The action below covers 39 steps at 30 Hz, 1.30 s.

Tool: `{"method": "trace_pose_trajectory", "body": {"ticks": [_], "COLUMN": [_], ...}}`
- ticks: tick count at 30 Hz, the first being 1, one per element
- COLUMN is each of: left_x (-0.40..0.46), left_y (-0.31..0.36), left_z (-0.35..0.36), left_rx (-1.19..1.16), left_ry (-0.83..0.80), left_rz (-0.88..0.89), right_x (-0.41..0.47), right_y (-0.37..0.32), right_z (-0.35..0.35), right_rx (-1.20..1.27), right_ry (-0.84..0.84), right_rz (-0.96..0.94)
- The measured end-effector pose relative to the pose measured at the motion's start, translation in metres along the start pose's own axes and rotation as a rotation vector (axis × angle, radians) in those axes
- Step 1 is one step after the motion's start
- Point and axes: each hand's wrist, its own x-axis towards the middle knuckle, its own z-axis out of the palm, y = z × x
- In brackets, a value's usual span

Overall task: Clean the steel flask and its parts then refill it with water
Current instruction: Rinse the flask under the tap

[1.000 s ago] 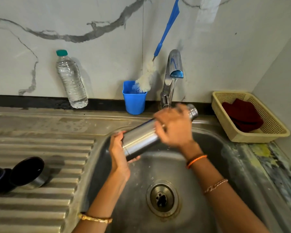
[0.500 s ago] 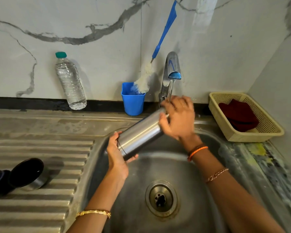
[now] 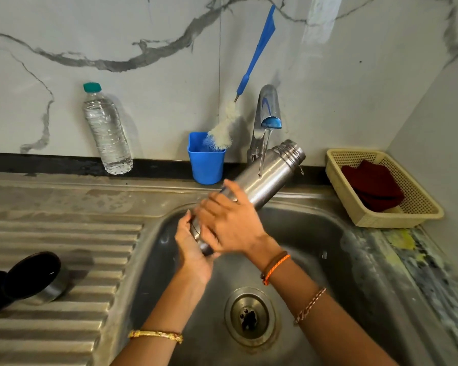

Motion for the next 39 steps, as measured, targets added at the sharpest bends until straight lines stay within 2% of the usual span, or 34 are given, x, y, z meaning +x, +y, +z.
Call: {"method": "trace_pose_trajectory", "body": {"ticks": [1, 2, 5, 7, 9, 11, 12, 13, 14, 15, 17, 19, 20, 21, 22, 24, 27, 28, 29, 30, 32, 33, 34, 35, 38, 39], "left_x": [0.000, 0.000, 0.004, 0.002, 0.000, 0.000, 0.002, 0.004, 0.005, 0.006, 0.009, 0.009, 0.008, 0.005, 0.003, -0.002, -0.004, 0.000, 0.004, 0.008, 0.009, 0.007, 0.006, 0.005, 0.003, 0.003], "left_y": [-0.001, -0.001, 0.009, 0.010, 0.004, 0.000, 0.000, 0.001, 0.004, 0.008, 0.014, 0.013, 0.011, 0.008, 0.004, -0.005, -0.010, -0.007, -0.001, 0.004, 0.013, 0.015, 0.013, 0.010, -0.001, -0.003], "left_z": [-0.001, -0.004, -0.018, -0.015, -0.004, 0.005, 0.004, 0.001, -0.005, -0.012, -0.026, -0.035, -0.039, -0.042, -0.046, -0.050, -0.049, -0.050, -0.052, -0.056, -0.063, -0.065, -0.065, -0.062, -0.052, -0.050], "left_rx": [-0.007, 0.002, 0.034, 0.015, -0.038, -0.115, -0.139, -0.134, -0.112, -0.081, -0.030, -0.015, -0.019, -0.025, -0.032, -0.059, -0.022, -0.001, 0.004, -0.001, 0.001, -0.007, -0.030, -0.064, -0.109, -0.120], "left_ry": [0.000, 0.013, 0.067, 0.048, 0.013, -0.057, -0.071, -0.067, -0.055, -0.042, -0.028, -0.032, -0.022, -0.005, 0.008, -0.003, -0.035, -0.013, 0.017, 0.018, -0.022, -0.024, -0.008, 0.011, 0.097, 0.120], "left_rz": [-0.006, 0.014, 0.083, 0.036, -0.053, -0.105, -0.110, -0.112, -0.119, -0.138, -0.208, -0.309, -0.345, -0.352, -0.315, -0.123, 0.187, 0.165, 0.046, -0.149, -0.540, -0.623, -0.605, -0.502, -0.091, -0.026], "right_x": [0.000, 0.002, 0.009, 0.009, 0.008, -0.001, -0.003, -0.001, 0.004, 0.009, 0.019, 0.029, 0.032, 0.032, 0.030, 0.028, 0.031, 0.031, 0.032, 0.033, 0.030, 0.028, 0.028, 0.028, 0.031, 0.032], "right_y": [0.004, 0.019, 0.071, 0.069, 0.028, -0.010, -0.011, 0.000, 0.016, 0.033, 0.056, 0.057, 0.055, 0.058, 0.064, 0.066, 0.054, 0.049, 0.044, 0.041, 0.043, 0.046, 0.049, 0.049, 0.041, 0.040], "right_z": [-0.002, -0.004, -0.018, -0.014, -0.002, 0.006, 0.007, 0.005, 0.006, 0.006, -0.001, -0.014, -0.018, -0.020, -0.020, -0.017, -0.017, -0.020, -0.024, -0.027, -0.033, -0.033, -0.030, -0.025, -0.016, -0.016], "right_rx": [0.010, 0.017, 0.026, -0.022, -0.020, -0.008, -0.005, -0.005, -0.014, 0.000, 0.188, 0.767, 1.146, 1.446, 1.614, 1.688, 1.520, 1.466, 1.452, 1.518, 1.823, 1.959, 2.029, 2.025, 1.613, 1.558], "right_ry": [0.016, 0.064, 0.198, 0.197, 0.077, -0.031, -0.048, -0.016, 0.065, 0.164, 0.369, 0.417, 0.384, 0.317, 0.254, 0.226, 0.394, 0.458, 0.469, 0.423, 0.274, 0.228, 0.223, 0.269, 0.393, 0.412], "right_rz": [-0.048, 0.008, 0.502, 0.587, 0.427, 0.090, -0.046, -0.104, -0.074, 0.061, 0.582, 1.151, 1.327, 1.422, 1.485, 1.619, 1.828, 1.815, 1.748, 1.622, 1.303, 1.192, 1.155, 1.216, 1.639, 1.638]}}
